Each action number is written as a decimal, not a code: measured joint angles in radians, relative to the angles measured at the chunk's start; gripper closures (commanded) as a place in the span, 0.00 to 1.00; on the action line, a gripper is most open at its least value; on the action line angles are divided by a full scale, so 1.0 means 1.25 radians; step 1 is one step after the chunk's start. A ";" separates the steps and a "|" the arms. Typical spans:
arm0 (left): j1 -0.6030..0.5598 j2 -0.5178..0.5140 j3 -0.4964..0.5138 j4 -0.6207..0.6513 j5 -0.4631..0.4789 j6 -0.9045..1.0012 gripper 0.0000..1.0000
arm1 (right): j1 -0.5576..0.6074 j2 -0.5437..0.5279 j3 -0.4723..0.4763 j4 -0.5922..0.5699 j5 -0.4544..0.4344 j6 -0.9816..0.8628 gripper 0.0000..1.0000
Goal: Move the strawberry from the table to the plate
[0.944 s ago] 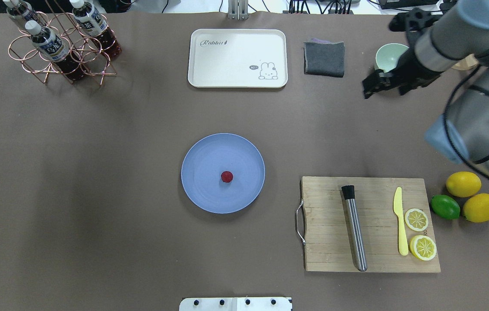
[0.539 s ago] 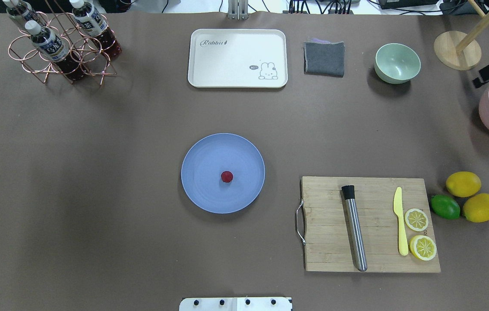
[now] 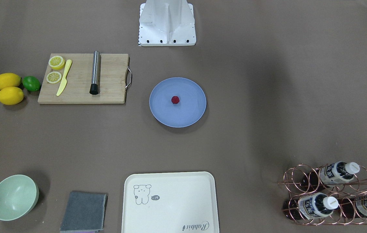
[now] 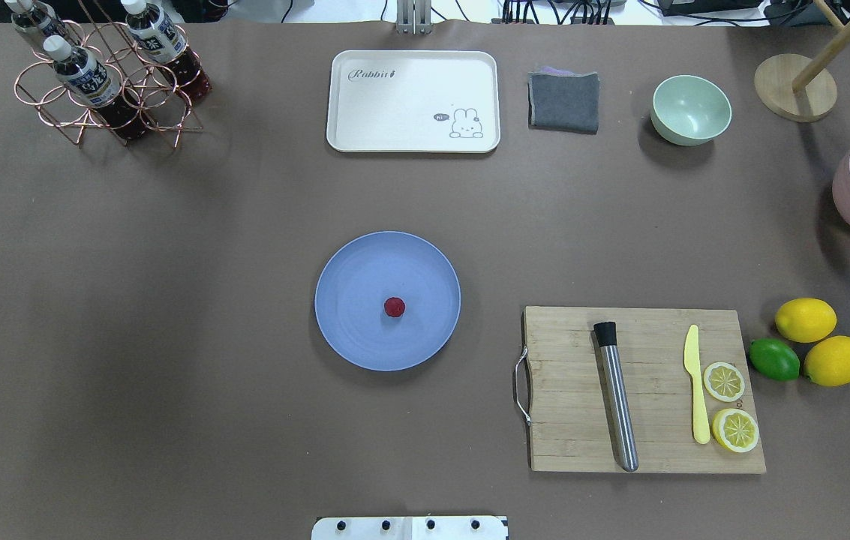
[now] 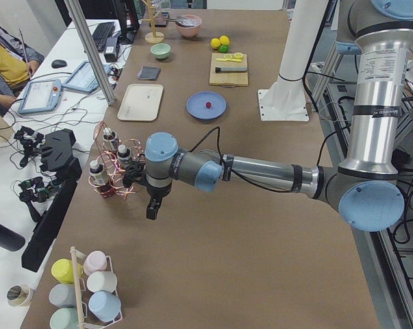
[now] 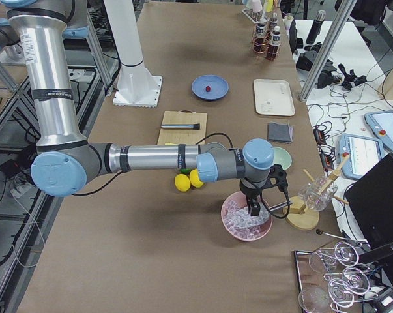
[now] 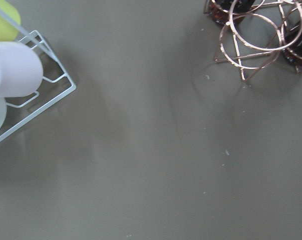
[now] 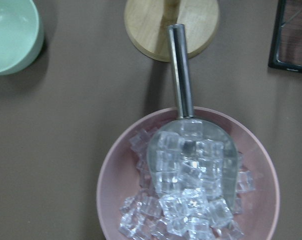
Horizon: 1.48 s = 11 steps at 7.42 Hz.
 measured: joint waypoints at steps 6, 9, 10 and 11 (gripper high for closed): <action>-0.028 0.051 0.003 -0.128 0.000 0.000 0.03 | 0.013 -0.016 -0.009 0.002 -0.016 -0.010 0.00; -0.028 0.055 0.006 -0.131 0.002 0.000 0.03 | 0.014 -0.031 -0.001 0.002 -0.027 -0.010 0.00; -0.028 0.057 0.006 -0.131 0.002 -0.001 0.03 | 0.017 -0.034 0.001 0.002 -0.028 -0.011 0.00; -0.029 0.061 0.004 -0.132 0.002 0.000 0.03 | 0.021 -0.037 0.002 0.002 -0.028 -0.011 0.00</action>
